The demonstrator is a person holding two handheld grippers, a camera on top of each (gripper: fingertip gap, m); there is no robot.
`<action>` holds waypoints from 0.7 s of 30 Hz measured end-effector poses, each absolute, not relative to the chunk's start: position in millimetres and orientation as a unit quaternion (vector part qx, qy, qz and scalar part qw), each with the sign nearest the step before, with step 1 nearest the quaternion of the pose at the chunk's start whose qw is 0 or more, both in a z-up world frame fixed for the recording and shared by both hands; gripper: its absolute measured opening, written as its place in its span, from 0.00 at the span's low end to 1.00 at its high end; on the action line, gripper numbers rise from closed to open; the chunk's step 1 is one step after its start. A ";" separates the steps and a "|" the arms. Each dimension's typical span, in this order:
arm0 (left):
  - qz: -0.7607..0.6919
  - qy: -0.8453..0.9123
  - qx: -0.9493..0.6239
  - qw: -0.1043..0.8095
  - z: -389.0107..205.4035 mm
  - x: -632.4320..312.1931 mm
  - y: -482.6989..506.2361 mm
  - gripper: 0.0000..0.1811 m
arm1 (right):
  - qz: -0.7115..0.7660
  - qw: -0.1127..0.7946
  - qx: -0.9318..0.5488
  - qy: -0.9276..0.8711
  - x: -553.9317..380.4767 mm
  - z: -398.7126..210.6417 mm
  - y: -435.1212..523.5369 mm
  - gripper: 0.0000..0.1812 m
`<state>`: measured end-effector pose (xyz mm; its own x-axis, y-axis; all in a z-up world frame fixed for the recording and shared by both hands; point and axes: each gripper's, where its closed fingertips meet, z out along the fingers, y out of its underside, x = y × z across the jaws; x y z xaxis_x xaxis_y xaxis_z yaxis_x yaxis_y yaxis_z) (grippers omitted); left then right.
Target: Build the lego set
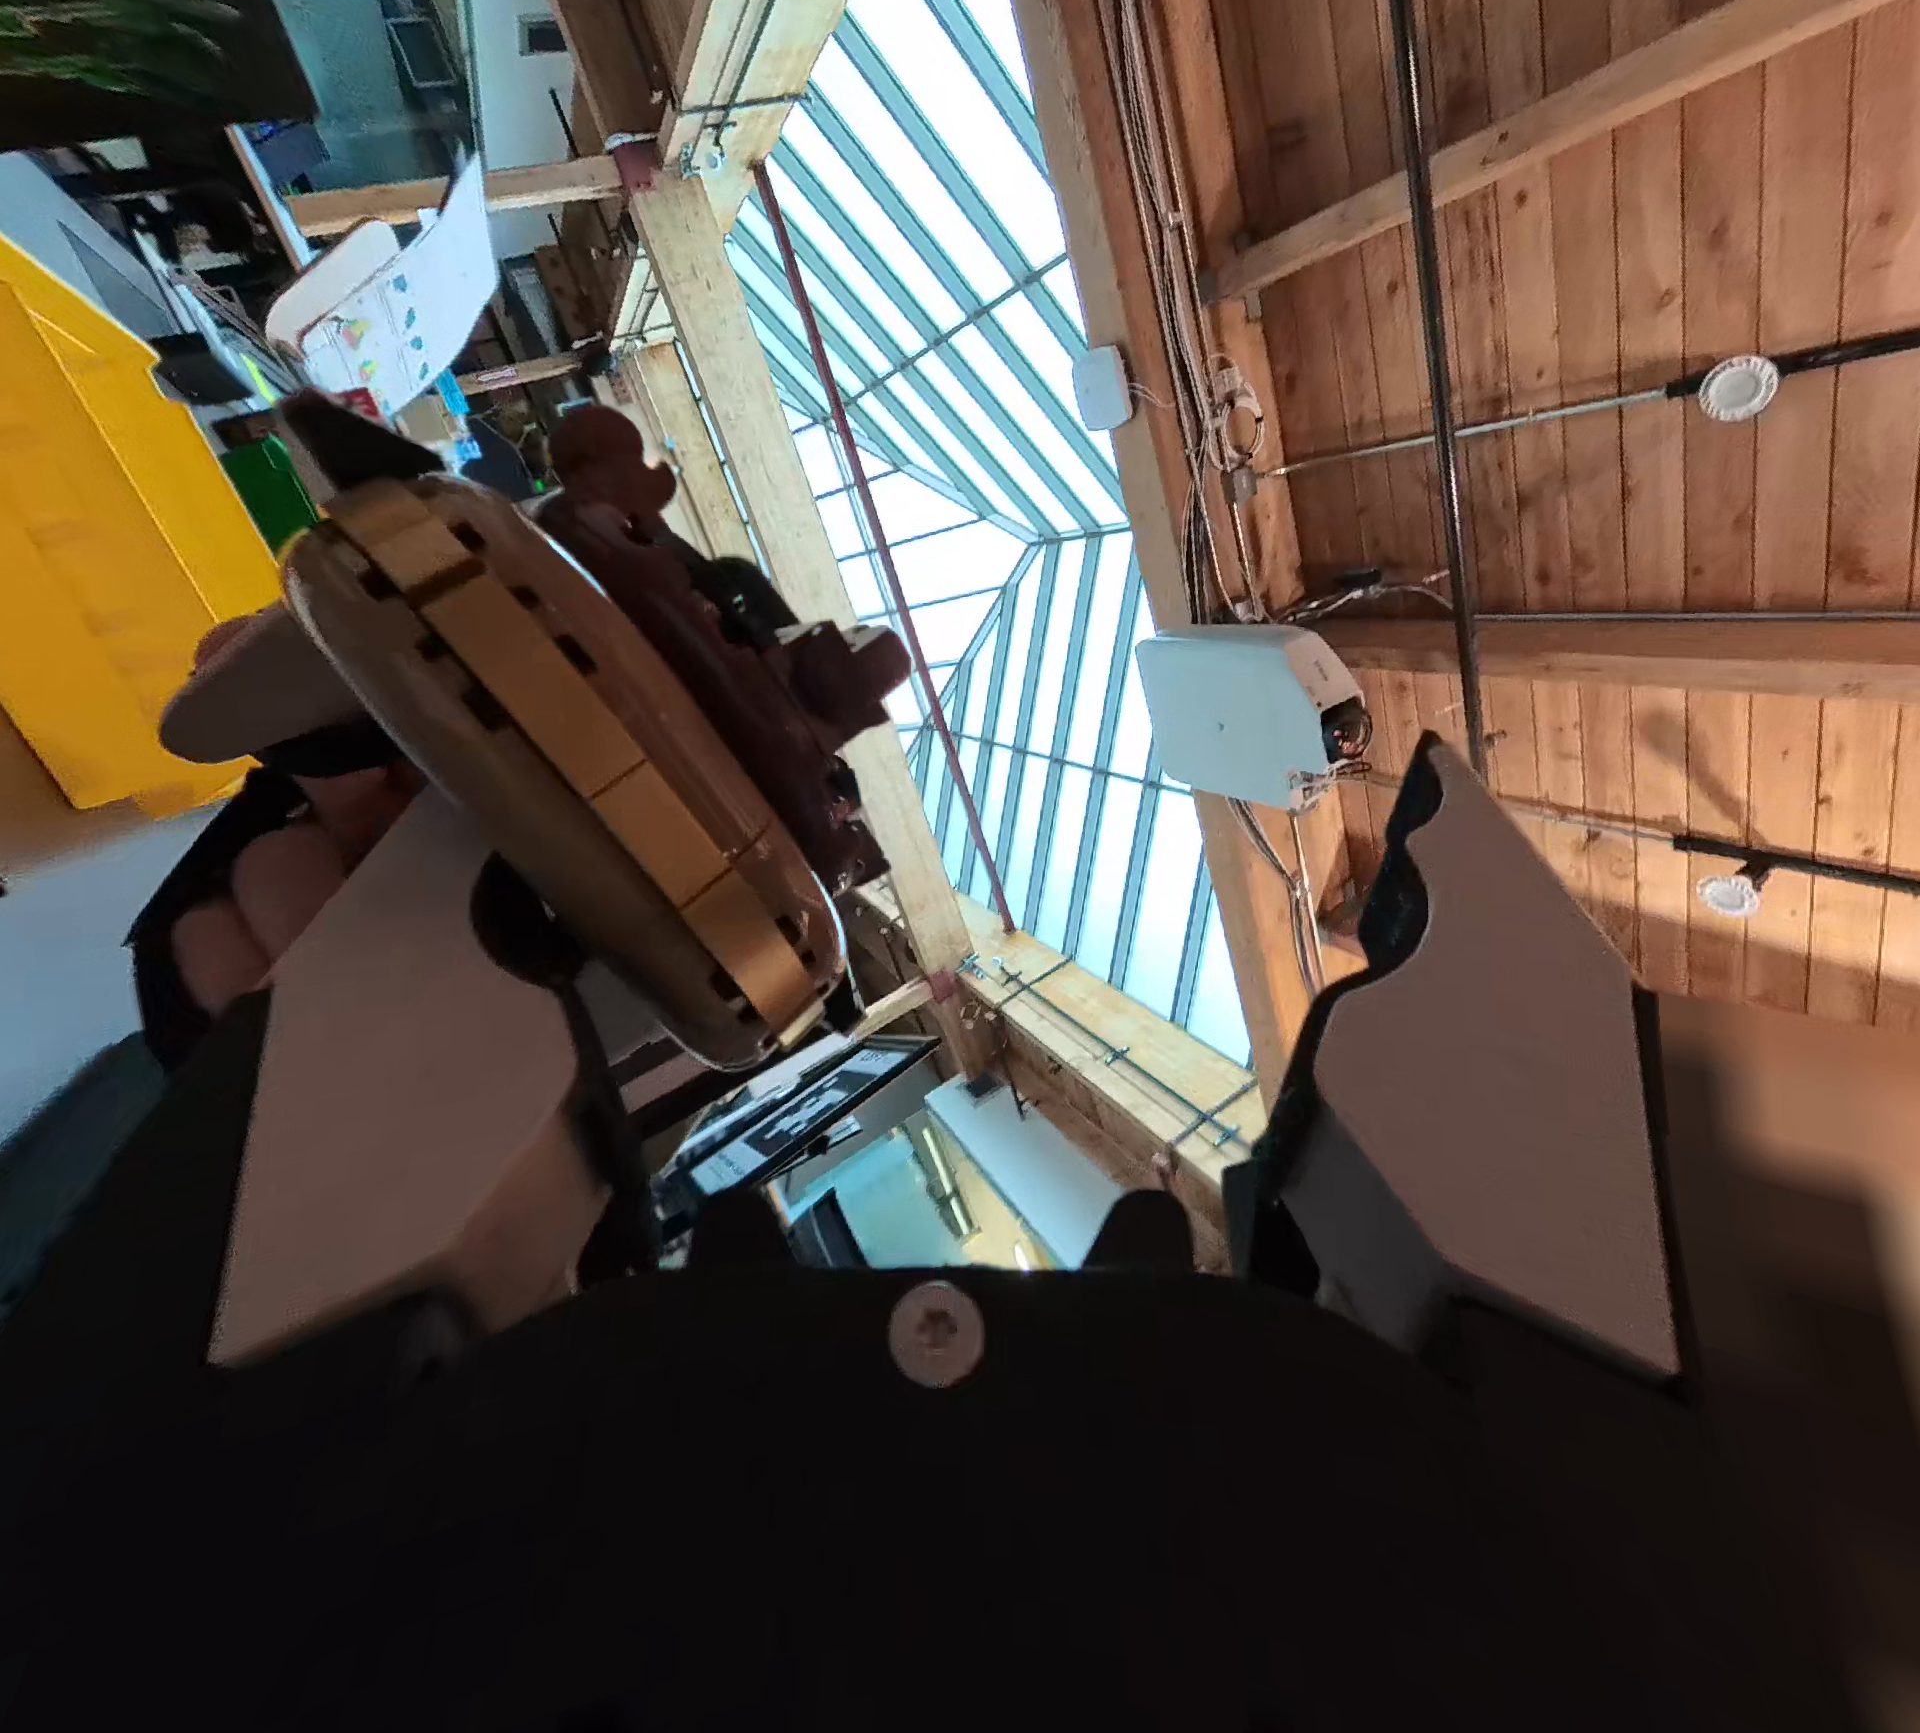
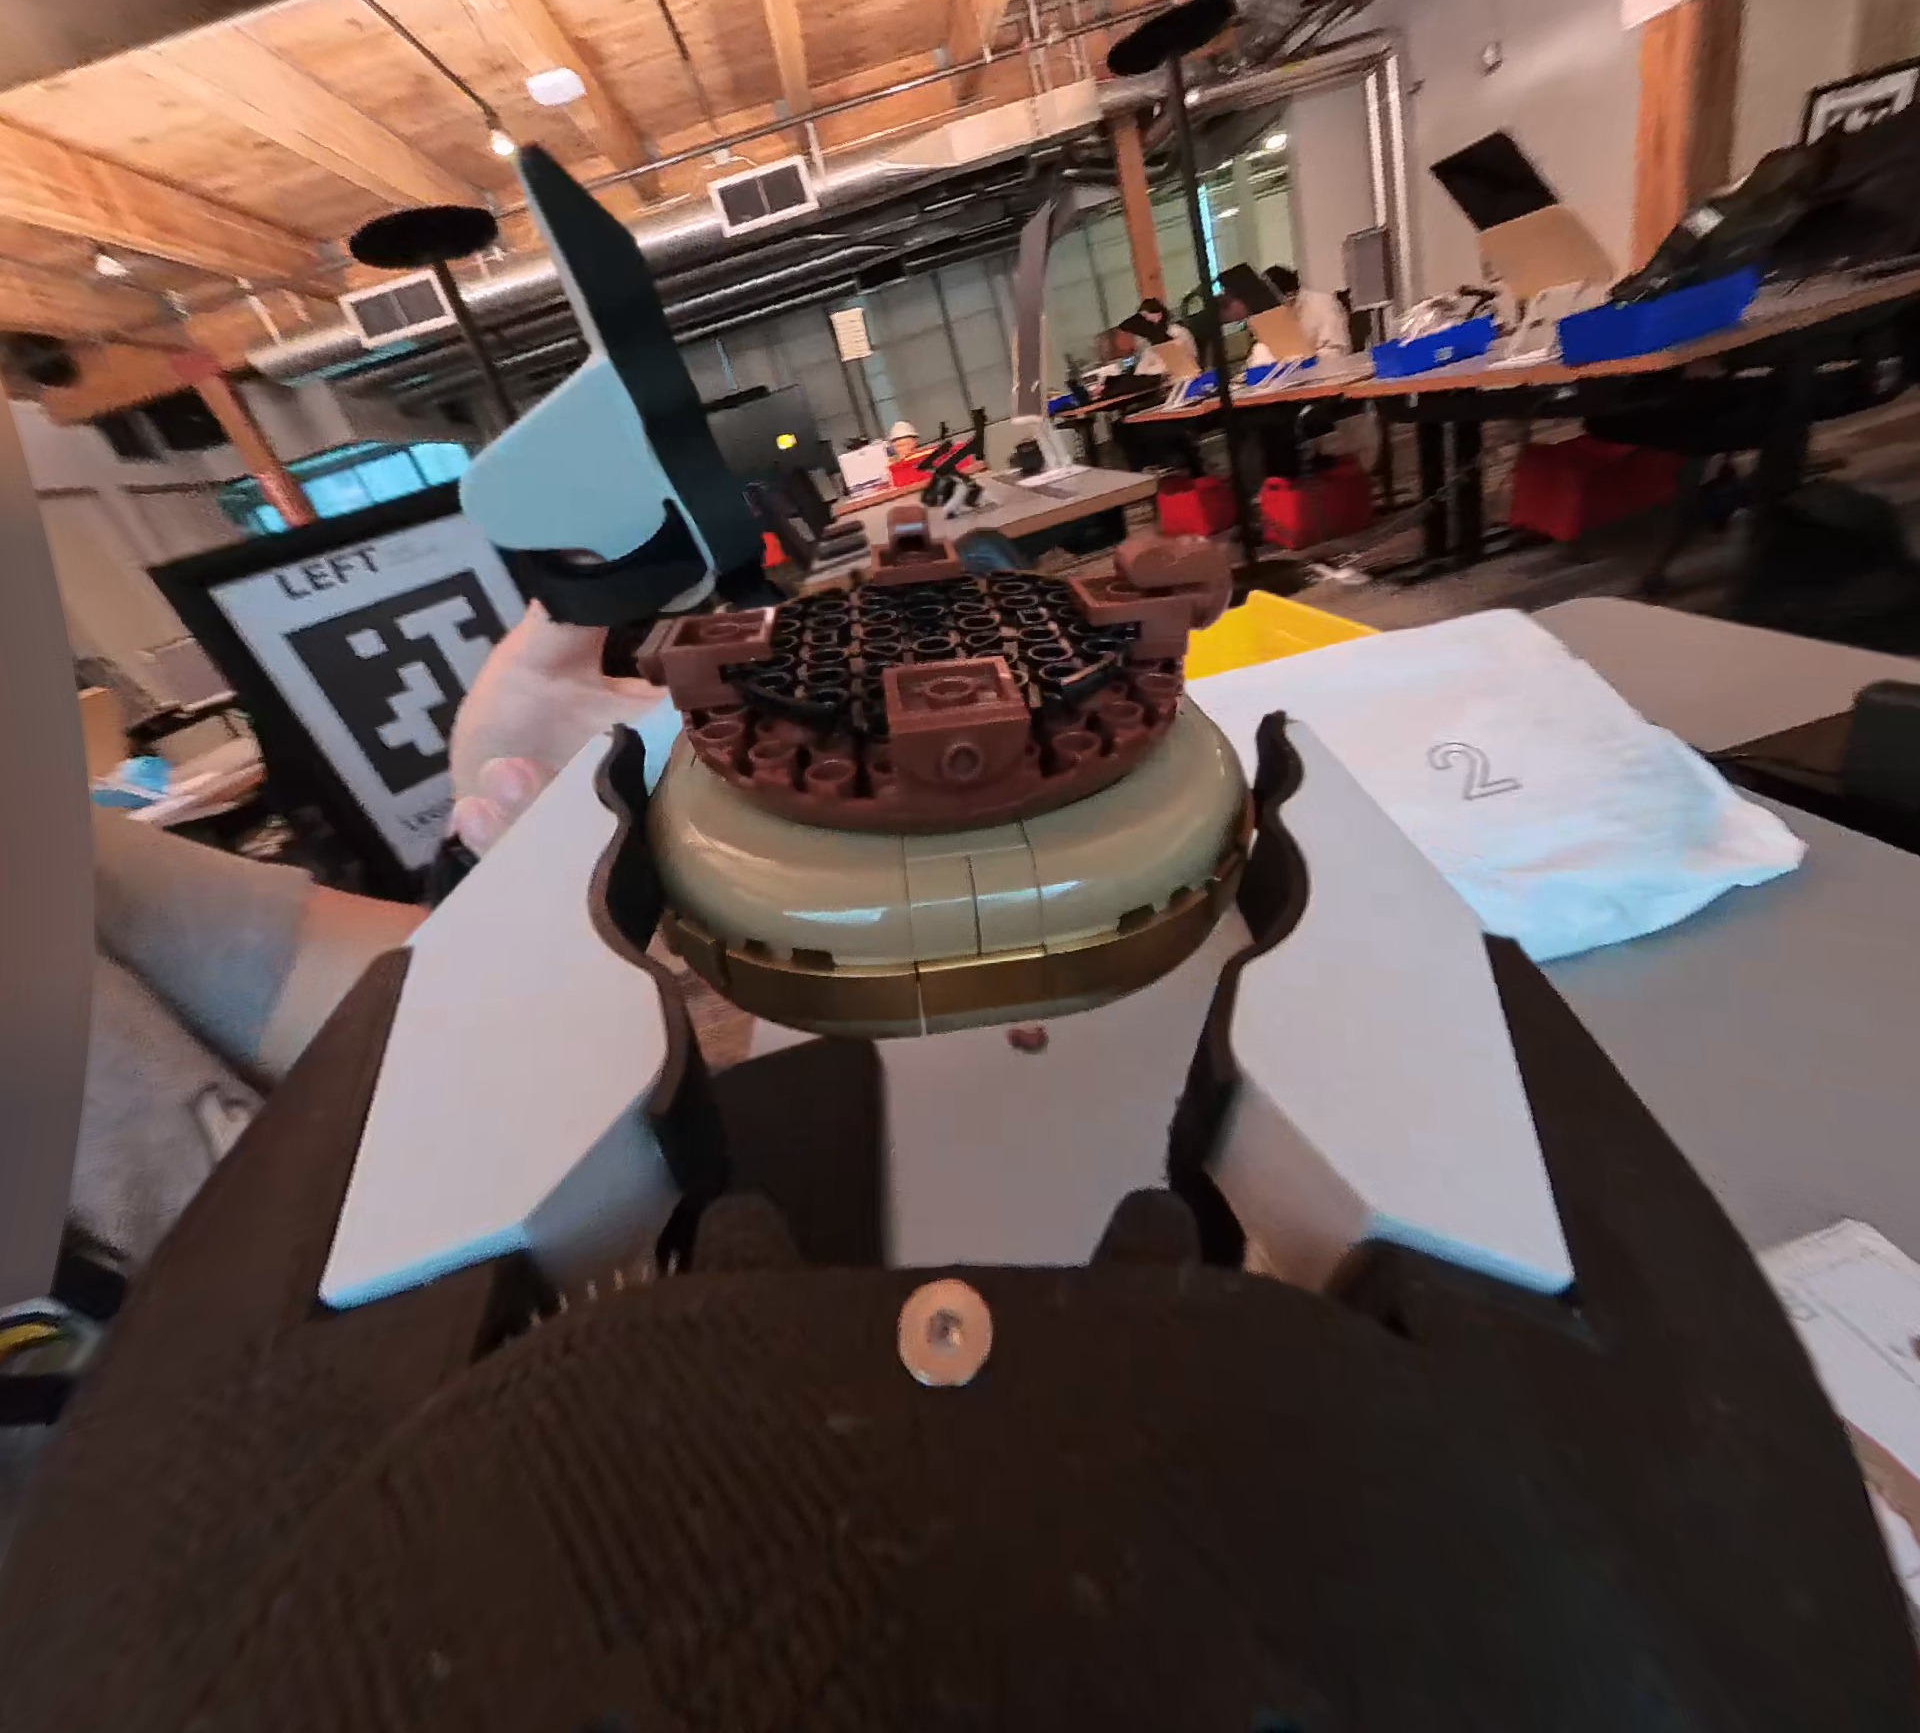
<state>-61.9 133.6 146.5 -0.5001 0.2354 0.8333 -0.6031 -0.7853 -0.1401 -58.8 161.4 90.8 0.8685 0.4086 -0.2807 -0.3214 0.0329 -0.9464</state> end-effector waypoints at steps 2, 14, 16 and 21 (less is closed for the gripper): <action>0.840 -0.228 0.428 0.243 159.8 -65.1 128.0 0.87 | 0.269 0.707 -0.653 -0.033 -60.8 104.2 158.2 0.63; 0.830 -0.250 0.422 0.267 165.0 -69.8 120.7 0.69 | 0.227 0.687 -0.688 -0.061 -70.7 122.2 152.8 0.63; 0.823 -0.263 0.432 0.259 156.2 -67.4 121.5 0.63 | 0.214 0.687 -0.692 -0.063 -70.7 118.7 156.1 0.63; 0.811 -0.286 0.441 0.258 137.0 -63.4 123.7 0.43 | 0.127 0.697 -0.700 -0.097 -73.3 112.6 162.0 0.63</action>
